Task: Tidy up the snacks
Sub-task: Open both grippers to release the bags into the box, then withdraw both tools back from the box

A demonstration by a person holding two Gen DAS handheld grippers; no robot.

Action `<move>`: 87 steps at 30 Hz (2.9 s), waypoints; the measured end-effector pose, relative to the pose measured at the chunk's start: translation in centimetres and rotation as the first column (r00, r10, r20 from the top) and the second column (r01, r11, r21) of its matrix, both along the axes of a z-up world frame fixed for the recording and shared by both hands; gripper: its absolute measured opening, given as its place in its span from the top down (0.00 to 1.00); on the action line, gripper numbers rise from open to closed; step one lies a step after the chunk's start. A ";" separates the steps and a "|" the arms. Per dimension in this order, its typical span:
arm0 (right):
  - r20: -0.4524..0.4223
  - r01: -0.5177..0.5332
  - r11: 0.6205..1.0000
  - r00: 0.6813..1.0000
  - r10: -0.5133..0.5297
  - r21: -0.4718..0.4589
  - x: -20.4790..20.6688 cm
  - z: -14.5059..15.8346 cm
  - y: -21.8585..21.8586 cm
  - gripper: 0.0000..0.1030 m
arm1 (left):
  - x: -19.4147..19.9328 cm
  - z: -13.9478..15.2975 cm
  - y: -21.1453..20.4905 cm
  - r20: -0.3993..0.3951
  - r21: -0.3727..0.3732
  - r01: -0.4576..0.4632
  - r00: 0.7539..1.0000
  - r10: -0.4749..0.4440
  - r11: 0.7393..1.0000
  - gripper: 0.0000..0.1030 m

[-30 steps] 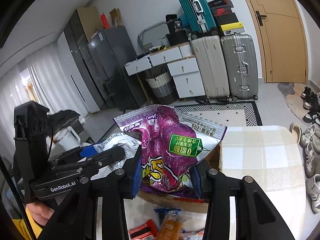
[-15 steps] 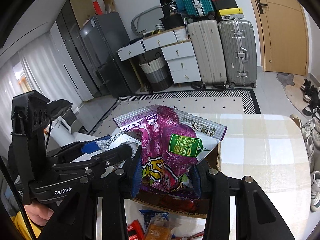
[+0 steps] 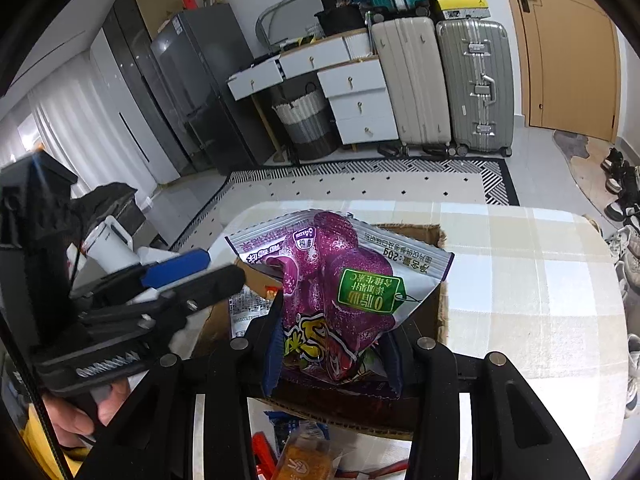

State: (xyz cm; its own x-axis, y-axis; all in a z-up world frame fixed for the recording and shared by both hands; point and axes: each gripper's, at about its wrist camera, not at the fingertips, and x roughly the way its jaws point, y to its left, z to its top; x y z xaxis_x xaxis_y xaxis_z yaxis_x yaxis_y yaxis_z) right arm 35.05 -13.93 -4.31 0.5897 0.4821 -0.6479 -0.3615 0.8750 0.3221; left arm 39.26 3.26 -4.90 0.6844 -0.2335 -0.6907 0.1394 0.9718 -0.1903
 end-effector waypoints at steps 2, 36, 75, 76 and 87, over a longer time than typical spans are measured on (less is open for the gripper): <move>-0.006 -0.001 1.000 1.000 0.001 -0.018 0.2 -0.3 0.3 0.60 | -0.5 0.1 0.5 0.005 0.007 -0.004 1.000 0.004 1.000 0.46; 0.171 0.053 0.999 0.984 -0.051 -0.010 -10.2 7.2 -1.1 0.41 | -17.0 8.8 1.5 0.126 0.056 -0.086 0.989 0.078 0.995 0.24; 0.489 0.107 0.993 0.864 -0.119 0.052 -41.4 4.2 -2.6 0.04 | -49.2 8.5 0.9 0.319 0.051 -0.107 0.944 0.086 0.993 0.00; 0.484 0.115 0.992 0.866 -0.123 0.047 -41.0 3.9 -2.6 0.03 | -48.8 8.4 0.9 0.319 0.061 -0.108 0.944 0.083 0.992 0.00; 0.287 0.114 0.994 0.952 -0.109 0.000 -38.9 -3.0 -2.6 0.03 | -45.0 4.2 0.6 0.200 0.070 -0.099 0.976 0.083 0.993 0.00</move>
